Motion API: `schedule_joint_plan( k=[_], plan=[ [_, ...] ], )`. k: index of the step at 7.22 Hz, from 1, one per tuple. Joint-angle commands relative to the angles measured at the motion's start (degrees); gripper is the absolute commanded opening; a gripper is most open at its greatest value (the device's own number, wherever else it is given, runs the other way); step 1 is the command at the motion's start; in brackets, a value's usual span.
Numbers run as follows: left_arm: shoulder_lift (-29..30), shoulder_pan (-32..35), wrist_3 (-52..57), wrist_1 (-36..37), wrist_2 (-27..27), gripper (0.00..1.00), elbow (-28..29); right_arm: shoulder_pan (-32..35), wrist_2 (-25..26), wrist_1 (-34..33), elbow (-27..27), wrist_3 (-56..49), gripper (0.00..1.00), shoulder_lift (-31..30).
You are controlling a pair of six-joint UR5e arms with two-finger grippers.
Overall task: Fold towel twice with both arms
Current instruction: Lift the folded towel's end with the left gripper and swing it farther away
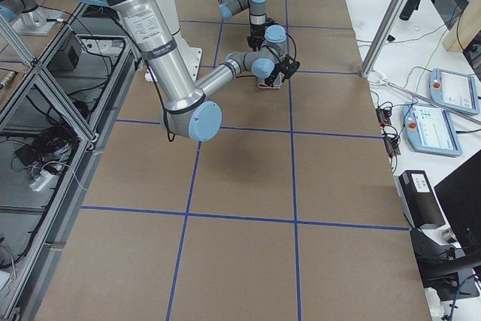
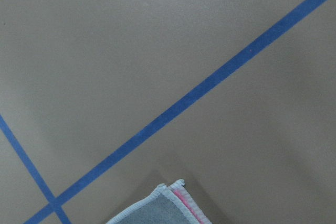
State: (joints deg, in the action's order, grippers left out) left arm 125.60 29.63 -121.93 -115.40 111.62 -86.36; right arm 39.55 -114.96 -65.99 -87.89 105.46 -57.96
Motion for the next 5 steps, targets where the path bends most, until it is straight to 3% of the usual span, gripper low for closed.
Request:
schedule_joint_plan(
  k=[1,3,5],
  plan=[
    [0.0,0.0,0.1,0.0,0.0,0.44,0.2,0.0,0.0,0.0,-0.4,0.0,1.0,-0.1],
    [-0.1,0.1,0.1,0.1,0.0,0.42,0.5,0.0,0.0,0.0,-0.4,0.0,1.0,-0.1],
    [-0.1,0.1,0.1,0.0,0.0,0.29,0.6,0.0,0.0,0.0,-0.7,0.0,1.0,-0.2]
  ],
)
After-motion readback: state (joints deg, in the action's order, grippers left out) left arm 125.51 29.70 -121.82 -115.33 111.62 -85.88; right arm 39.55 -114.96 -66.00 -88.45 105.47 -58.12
